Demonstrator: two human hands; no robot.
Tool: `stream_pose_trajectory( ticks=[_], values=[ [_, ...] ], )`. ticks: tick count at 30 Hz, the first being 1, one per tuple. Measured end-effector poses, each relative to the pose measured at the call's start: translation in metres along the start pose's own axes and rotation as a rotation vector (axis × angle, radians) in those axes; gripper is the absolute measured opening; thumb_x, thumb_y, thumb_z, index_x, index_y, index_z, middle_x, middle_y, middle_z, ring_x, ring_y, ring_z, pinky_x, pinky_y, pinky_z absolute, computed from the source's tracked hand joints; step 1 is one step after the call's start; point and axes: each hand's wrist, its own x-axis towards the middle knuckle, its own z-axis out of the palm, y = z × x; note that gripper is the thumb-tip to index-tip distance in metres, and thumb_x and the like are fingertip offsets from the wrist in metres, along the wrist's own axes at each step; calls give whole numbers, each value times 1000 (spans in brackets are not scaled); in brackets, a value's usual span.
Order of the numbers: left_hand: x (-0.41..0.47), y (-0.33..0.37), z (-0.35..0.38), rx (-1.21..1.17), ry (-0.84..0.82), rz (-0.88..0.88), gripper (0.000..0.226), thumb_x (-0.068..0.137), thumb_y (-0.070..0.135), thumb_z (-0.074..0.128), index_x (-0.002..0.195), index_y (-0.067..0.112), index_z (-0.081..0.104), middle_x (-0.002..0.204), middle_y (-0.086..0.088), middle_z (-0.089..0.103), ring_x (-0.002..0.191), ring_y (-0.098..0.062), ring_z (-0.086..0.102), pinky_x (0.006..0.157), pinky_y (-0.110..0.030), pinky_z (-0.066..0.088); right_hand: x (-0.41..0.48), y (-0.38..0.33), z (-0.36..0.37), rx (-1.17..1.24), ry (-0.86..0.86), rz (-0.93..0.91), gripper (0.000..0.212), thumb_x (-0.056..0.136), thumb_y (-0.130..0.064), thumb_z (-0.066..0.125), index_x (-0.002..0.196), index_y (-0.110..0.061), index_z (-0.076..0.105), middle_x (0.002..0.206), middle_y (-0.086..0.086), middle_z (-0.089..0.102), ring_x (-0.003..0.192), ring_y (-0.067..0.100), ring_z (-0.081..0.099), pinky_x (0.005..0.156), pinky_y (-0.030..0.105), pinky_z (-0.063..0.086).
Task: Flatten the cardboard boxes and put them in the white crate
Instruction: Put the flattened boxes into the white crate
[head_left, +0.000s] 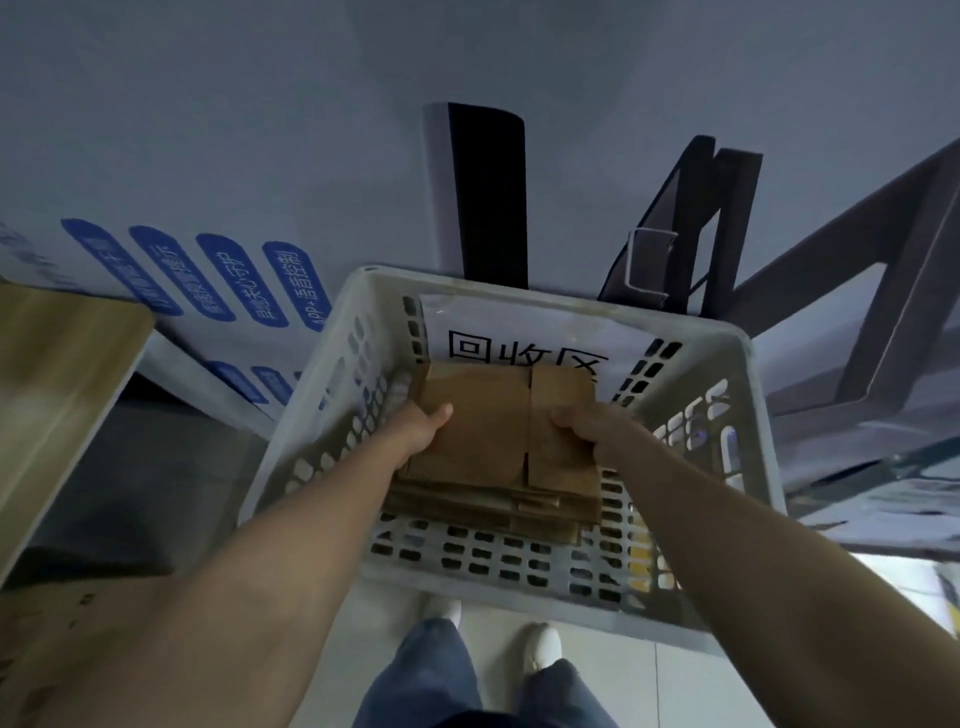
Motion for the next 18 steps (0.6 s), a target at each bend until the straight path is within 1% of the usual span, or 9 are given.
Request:
stream_pose_trajectory(
  ticks=[2, 4, 6, 9, 11, 13, 15, 17, 18],
  values=[
    [14, 1, 0, 9, 19, 1, 63, 92, 50, 49, 143, 15, 35, 142, -10, 44, 128, -31, 43, 107, -42, 36, 11, 0, 6, -13, 13, 18, 41, 88, -26, 66, 121, -6, 53, 124, 16, 56, 108, 33, 56, 99, 48, 45],
    [27, 1, 0, 34, 40, -27, 65, 91, 49, 51, 144, 14, 33, 143, -11, 43, 129, -31, 42, 107, -45, 36, 20, 2, 11, -59, -9, 21, 37, 90, -25, 62, 121, -7, 52, 123, 13, 56, 112, 33, 54, 98, 44, 45],
    [37, -4, 0, 60, 27, -58, 67, 91, 46, 52, 145, 14, 29, 146, -11, 39, 131, -31, 40, 108, -46, 35, 28, 6, 15, -132, -10, 10, 36, 91, -23, 61, 122, -6, 50, 120, 9, 54, 115, 32, 52, 91, 35, 46],
    [49, -12, 5, 73, -3, -86, 69, 90, 43, 56, 146, 12, 29, 147, -11, 37, 132, -31, 38, 108, -45, 35, 38, 14, 17, -190, 50, -1, 54, 88, -19, 66, 133, -1, 43, 132, 15, 50, 119, 33, 50, 99, 41, 45],
    [55, -14, 8, 101, 23, -93, 67, 90, 40, 59, 144, 10, 34, 145, -12, 40, 130, -32, 41, 106, -44, 37, 44, 15, 18, -339, 96, -11, 59, 89, -25, 64, 136, -1, 39, 134, 17, 48, 120, 31, 49, 101, 40, 44],
    [60, -12, 11, 119, 64, -108, 62, 88, 37, 62, 139, 8, 41, 141, -13, 46, 126, -32, 45, 104, -44, 40, 45, 11, 21, -548, 122, -17, 63, 92, -34, 57, 141, -4, 31, 138, 16, 44, 123, 29, 47, 101, 35, 43],
    [64, -9, 12, 206, 109, -132, 61, 86, 37, 65, 134, 6, 46, 136, -14, 50, 123, -32, 48, 101, -42, 42, 43, 8, 24, -619, 151, -52, 65, 95, -40, 51, 145, -9, 25, 141, 14, 41, 125, 27, 46, 98, 32, 40],
    [62, -5, 11, 325, 164, -127, 60, 83, 41, 67, 129, 6, 51, 132, -14, 53, 119, -32, 51, 96, -39, 45, 46, 12, 24, -712, 138, -76, 64, 93, -39, 54, 144, -10, 30, 139, 14, 45, 123, 28, 49, 98, 33, 41],
    [61, -4, 11, 357, 186, -118, 59, 82, 42, 68, 127, 6, 52, 130, -14, 54, 117, -31, 53, 90, -37, 46, 46, 13, 23, -654, 128, -51, 60, 90, -35, 59, 140, -9, 39, 136, 16, 50, 120, 30, 52, 99, 36, 45]
  ],
)
